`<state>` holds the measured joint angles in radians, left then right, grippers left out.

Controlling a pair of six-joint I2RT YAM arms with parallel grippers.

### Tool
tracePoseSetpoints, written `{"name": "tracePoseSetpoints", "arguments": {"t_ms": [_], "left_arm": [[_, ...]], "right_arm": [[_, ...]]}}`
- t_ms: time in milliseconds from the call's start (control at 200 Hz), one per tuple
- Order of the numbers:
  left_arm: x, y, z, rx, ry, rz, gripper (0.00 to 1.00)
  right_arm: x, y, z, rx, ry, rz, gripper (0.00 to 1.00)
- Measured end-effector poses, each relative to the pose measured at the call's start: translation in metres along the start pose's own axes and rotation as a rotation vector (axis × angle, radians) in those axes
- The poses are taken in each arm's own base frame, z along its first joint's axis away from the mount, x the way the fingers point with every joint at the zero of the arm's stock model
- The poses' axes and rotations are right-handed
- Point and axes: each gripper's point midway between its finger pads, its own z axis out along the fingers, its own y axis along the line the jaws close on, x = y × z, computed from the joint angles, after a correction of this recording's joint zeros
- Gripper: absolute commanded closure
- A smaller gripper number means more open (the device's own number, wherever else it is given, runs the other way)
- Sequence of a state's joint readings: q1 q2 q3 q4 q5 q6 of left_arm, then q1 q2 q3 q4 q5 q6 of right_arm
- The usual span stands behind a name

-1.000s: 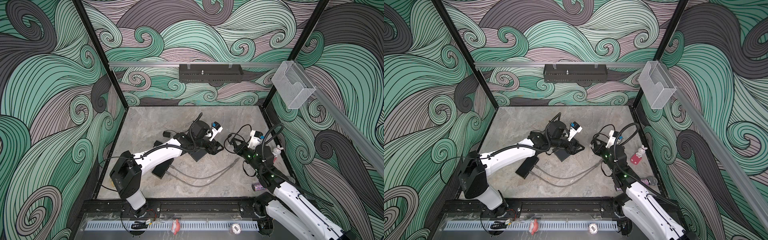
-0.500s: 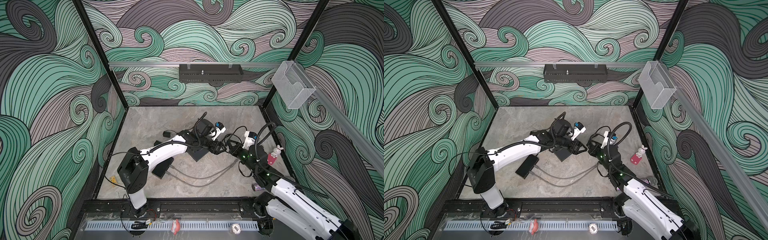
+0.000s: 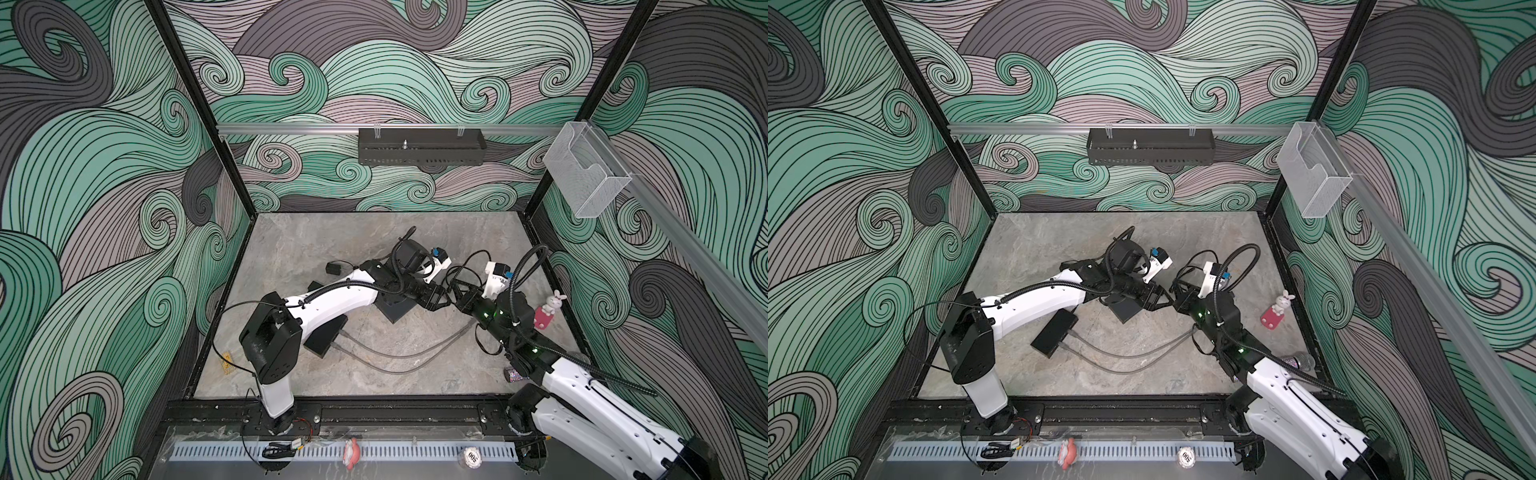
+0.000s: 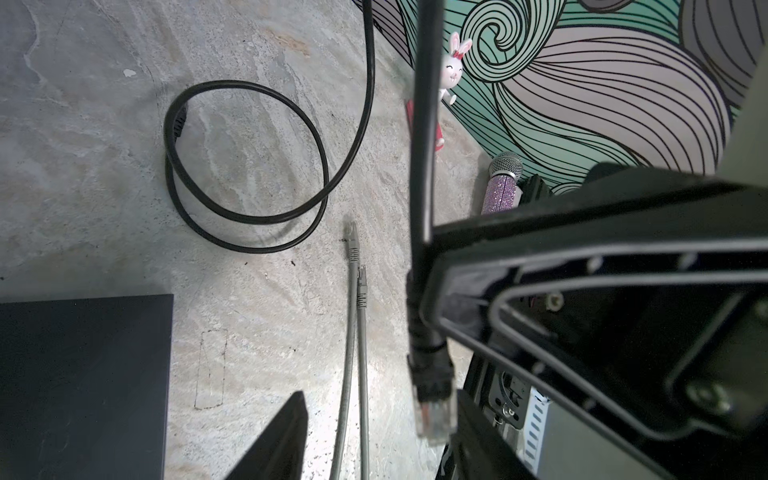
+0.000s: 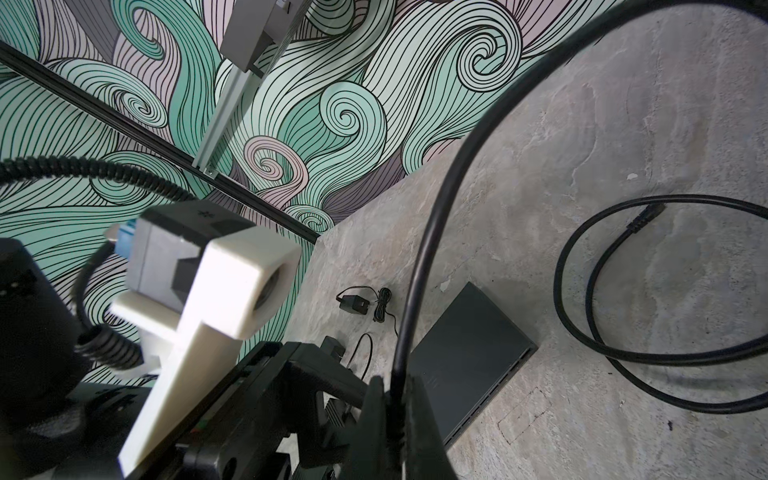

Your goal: Insert the plug into the switch port

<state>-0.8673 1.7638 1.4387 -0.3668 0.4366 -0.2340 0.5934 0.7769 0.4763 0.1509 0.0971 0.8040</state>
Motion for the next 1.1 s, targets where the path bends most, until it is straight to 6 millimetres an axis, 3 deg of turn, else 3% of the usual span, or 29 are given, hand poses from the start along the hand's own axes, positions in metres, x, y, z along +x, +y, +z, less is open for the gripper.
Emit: {"name": "tracePoseSetpoints", "arguments": {"t_ms": [185,315,605,1101], "left_arm": [[-0.001,-0.001,0.0,0.002,-0.002,-0.001,0.64],[-0.001,-0.001,0.0,0.002,-0.002,-0.002,0.66],[0.0,-0.001,-0.001,0.001,0.002,-0.002,0.81],[-0.003,0.001,-0.006,-0.028,0.01,0.029,0.82]], "right_arm": [[0.006,0.002,0.003,-0.006,0.016,-0.016,1.0],[0.01,0.001,0.005,0.001,0.031,-0.024,1.0],[0.012,0.001,0.006,0.003,0.036,-0.039,1.0],[0.011,-0.004,0.003,0.066,0.055,-0.058,1.0]]}}
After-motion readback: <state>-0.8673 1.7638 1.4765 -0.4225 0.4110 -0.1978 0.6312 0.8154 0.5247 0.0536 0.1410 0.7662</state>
